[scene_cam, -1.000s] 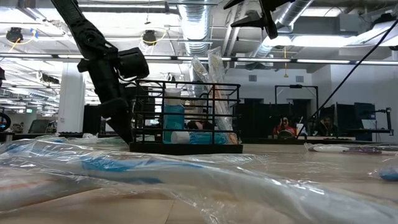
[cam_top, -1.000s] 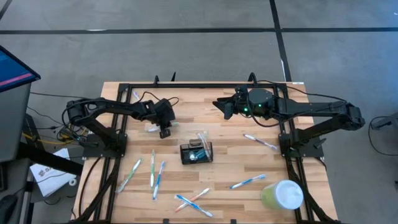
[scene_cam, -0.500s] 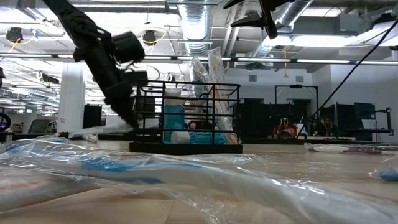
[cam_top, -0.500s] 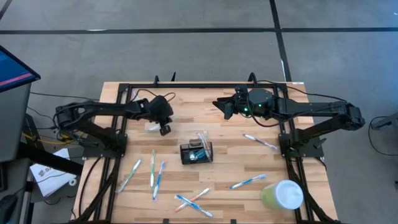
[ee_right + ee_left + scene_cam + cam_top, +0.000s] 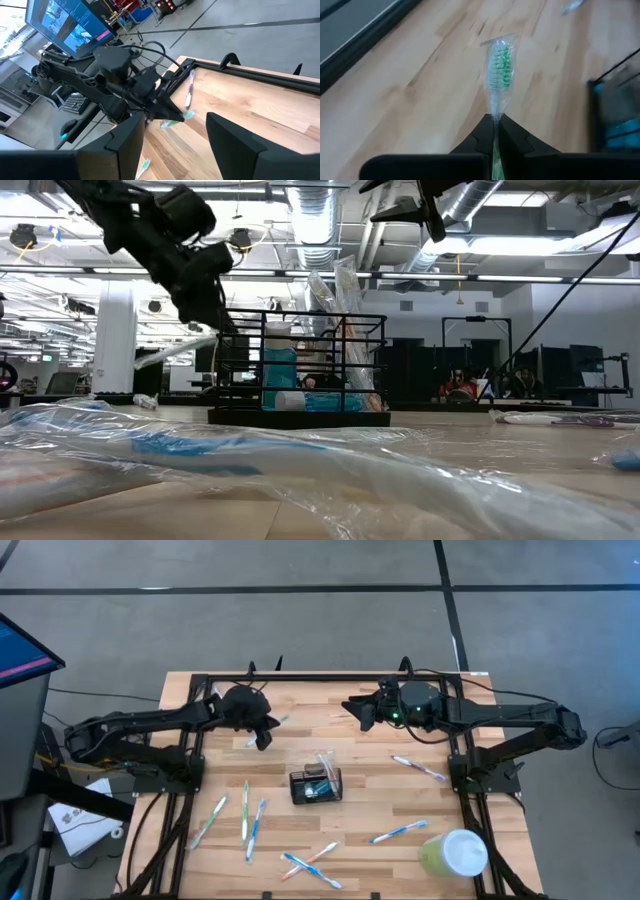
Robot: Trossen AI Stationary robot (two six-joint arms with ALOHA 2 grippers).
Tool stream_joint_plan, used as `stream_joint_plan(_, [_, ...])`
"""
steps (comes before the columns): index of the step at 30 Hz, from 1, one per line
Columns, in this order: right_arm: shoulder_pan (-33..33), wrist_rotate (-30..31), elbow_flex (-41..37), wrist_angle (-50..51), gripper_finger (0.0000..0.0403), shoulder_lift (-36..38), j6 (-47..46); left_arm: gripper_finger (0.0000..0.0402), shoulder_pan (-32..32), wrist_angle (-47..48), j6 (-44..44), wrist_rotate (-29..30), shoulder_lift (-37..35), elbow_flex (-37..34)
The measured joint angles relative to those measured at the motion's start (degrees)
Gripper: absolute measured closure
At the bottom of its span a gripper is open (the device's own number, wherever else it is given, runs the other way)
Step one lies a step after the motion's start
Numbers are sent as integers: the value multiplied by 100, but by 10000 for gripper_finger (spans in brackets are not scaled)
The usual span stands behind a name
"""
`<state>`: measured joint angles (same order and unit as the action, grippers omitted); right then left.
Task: Pick & Place toothbrushing station
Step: Put the top right green toothbrush into the bottom right section of the mesh organizer
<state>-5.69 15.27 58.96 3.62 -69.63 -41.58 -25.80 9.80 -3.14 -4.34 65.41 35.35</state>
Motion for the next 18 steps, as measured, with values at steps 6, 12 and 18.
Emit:
stream_joint_plan(6, [0, 2, -4, -290, 198, 0, 0, 398, 2, -418, -335, -347, -289, 7])
stream_joint_plan(12, [0, 4, -4, -450, 198, 0, 0, 398, 0, -816, -503, -518, -527, 11])
stream_joint_plan(18, [-7, 4, -4, -452, 198, 0, 0, 398, 0, -1106, -799, -768, -679, 11])
